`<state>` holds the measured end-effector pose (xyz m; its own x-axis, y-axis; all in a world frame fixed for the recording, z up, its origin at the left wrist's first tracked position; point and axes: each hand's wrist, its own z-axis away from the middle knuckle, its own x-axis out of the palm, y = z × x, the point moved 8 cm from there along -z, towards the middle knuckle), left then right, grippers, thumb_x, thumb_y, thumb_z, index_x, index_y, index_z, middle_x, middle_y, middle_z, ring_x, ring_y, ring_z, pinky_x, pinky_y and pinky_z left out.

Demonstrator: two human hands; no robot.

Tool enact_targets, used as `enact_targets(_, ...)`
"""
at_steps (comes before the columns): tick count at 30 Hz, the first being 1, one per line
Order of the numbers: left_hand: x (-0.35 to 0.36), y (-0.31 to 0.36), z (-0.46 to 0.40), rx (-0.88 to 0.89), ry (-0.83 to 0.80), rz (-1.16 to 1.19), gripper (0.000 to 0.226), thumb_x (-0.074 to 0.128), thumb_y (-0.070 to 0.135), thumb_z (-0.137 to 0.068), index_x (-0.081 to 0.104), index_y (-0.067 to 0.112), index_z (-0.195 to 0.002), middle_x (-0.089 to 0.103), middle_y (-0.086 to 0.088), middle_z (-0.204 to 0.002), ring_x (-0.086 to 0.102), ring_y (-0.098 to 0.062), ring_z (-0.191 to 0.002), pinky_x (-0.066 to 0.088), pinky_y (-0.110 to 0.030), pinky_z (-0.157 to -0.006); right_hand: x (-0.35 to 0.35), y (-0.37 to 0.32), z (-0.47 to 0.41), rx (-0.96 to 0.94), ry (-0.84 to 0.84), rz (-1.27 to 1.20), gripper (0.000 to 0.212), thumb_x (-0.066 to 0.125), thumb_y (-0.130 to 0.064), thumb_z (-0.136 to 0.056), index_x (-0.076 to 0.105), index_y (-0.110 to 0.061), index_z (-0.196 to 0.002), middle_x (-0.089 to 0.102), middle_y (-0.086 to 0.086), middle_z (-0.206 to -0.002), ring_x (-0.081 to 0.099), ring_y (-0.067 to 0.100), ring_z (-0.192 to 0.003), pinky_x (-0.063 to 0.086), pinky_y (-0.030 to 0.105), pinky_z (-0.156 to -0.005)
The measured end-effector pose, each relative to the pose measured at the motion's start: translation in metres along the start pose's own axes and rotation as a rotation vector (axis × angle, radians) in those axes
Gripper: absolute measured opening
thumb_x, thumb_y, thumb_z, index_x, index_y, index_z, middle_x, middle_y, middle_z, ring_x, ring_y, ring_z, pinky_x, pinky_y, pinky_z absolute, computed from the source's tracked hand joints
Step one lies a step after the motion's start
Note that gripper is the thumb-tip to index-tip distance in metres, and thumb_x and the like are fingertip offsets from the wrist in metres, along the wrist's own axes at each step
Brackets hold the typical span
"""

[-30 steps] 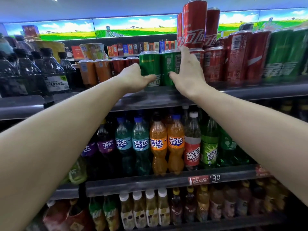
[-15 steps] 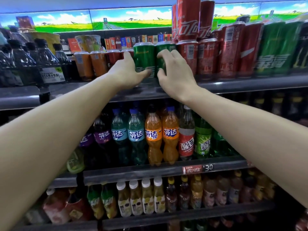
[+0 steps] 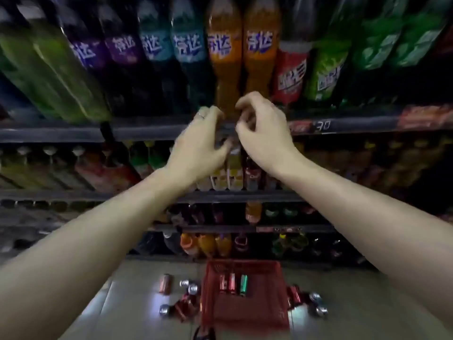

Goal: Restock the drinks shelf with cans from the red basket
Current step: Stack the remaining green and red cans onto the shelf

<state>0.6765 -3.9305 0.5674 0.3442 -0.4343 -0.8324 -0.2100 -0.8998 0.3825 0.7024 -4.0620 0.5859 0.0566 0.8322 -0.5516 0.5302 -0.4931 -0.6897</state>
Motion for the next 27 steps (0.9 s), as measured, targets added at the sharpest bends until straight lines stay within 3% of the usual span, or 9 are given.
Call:
enact_targets(5, 0.121, -0.074, 0.081, -0.247, -0.340, 0.071, 0.043, 0.062, 0.038, -0.098, 0.049, 0.013, -0.130, 0.055, -0.004, -0.113, 0.058, -0.025, -0.099, 0.054, -0.044, -0.083, 0.087, 0.104, 0.088, 0.321, -0.188, -0.041, 0.015, 0.057, -0.008, -0.096, 0.059, -0.015, -0.109, 0.061, -0.002, -0.094, 0.057, 0.011, -0.080, 0.048, 0.025, -0.071)
enact_targets(9, 0.193, -0.122, 0.152, -0.434, -0.480, 0.157, 0.038, 0.071, 0.030, -0.094, 0.055, 0.009, -0.121, 0.059, -0.008, -0.111, 0.062, -0.030, -0.101, 0.052, -0.041, -0.088, 0.148, 0.172, 0.164, 0.593, -0.282, -0.069, 0.016, 0.058, -0.011, -0.098, 0.058, -0.018, -0.112, 0.057, -0.007, -0.087, 0.053, 0.004, -0.075, 0.040, 0.021, -0.067)
enact_targets(12, 0.259, -0.153, 0.206, -0.521, -0.656, 0.207, 0.034, 0.071, 0.026, -0.091, 0.057, 0.008, -0.116, 0.064, -0.016, -0.113, 0.063, -0.034, -0.107, 0.051, -0.044, -0.095, 0.193, 0.221, 0.222, 0.761, -0.311, -0.073, 0.018, 0.059, -0.010, -0.095, 0.060, -0.017, -0.112, 0.059, -0.006, -0.085, 0.054, 0.003, -0.072, 0.037, 0.011, -0.057)
enact_targets(16, 0.351, -0.203, 0.274, -0.611, -0.749, 0.238, 0.037, 0.068, 0.031, -0.092, 0.060, 0.011, -0.122, 0.069, -0.012, -0.115, 0.065, -0.032, -0.108, 0.051, -0.034, -0.092, 0.264, 0.301, 0.304, 0.903, -0.391, -0.039, 0.018, 0.060, -0.012, -0.096, 0.059, -0.018, -0.113, 0.062, -0.005, -0.087, 0.057, 0.010, -0.073, 0.040, 0.018, -0.057)
enact_targets(18, 0.404, -0.231, 0.312, -0.647, -0.799, 0.233, 0.037, 0.066, 0.028, -0.097, 0.055, 0.009, -0.127, 0.068, -0.015, -0.116, 0.064, -0.036, -0.110, 0.047, -0.035, -0.083, 0.301, 0.351, 0.351, 0.995, -0.401, -0.033, 0.019, 0.062, -0.013, -0.094, 0.058, -0.020, -0.112, 0.066, -0.002, -0.091, 0.061, 0.014, -0.073, 0.047, 0.023, -0.062)
enact_targets(20, 0.460, -0.259, 0.351, -0.666, -0.837, 0.235, 0.035, 0.064, 0.030, -0.097, 0.054, 0.010, -0.124, 0.068, -0.014, -0.112, 0.065, -0.037, -0.107, 0.045, -0.035, -0.077, 0.337, 0.405, 0.398, 1.092, -0.394, -0.027, 0.019, 0.064, -0.016, -0.091, 0.058, -0.023, -0.108, 0.069, 0.002, -0.101, 0.067, 0.022, -0.086, 0.055, 0.034, -0.078)
enact_targets(22, 0.519, -0.286, 0.389, -0.678, -0.855, 0.255, 0.040, 0.064, 0.037, -0.093, 0.057, 0.012, -0.124, 0.070, -0.010, -0.116, 0.066, -0.033, -0.109, 0.049, -0.033, -0.083, 0.374, 0.460, 0.444, 1.156, -0.383, -0.022, 0.019, 0.067, -0.017, -0.091, 0.062, -0.018, -0.109, 0.067, 0.004, -0.105, 0.063, 0.023, -0.095, 0.052, 0.038, -0.090)
enact_targets(24, 0.575, -0.310, 0.423, -0.705, -0.863, 0.269, 0.041, 0.064, 0.034, -0.092, 0.058, 0.014, -0.127, 0.071, -0.009, -0.119, 0.067, -0.029, -0.111, 0.048, -0.030, -0.086, 0.410, 0.513, 0.484, 1.208, -0.383, -0.020, 0.022, 0.070, -0.016, -0.091, 0.064, -0.006, -0.110, 0.065, 0.008, -0.100, 0.059, 0.022, -0.093, 0.049, 0.039, -0.089)
enact_targets(27, 0.658, -0.343, 0.468, -0.715, -0.912, 0.272, 0.048, 0.067, 0.024, -0.094, 0.053, 0.014, -0.139, 0.071, -0.014, -0.125, 0.066, -0.035, -0.116, 0.047, -0.029, -0.090, 0.467, 0.589, 0.544, 1.332, -0.403, -0.053, 0.030, 0.073, -0.023, -0.087, 0.062, -0.007, -0.110, 0.066, 0.011, -0.090, 0.065, 0.029, -0.085, 0.055, 0.046, -0.085)
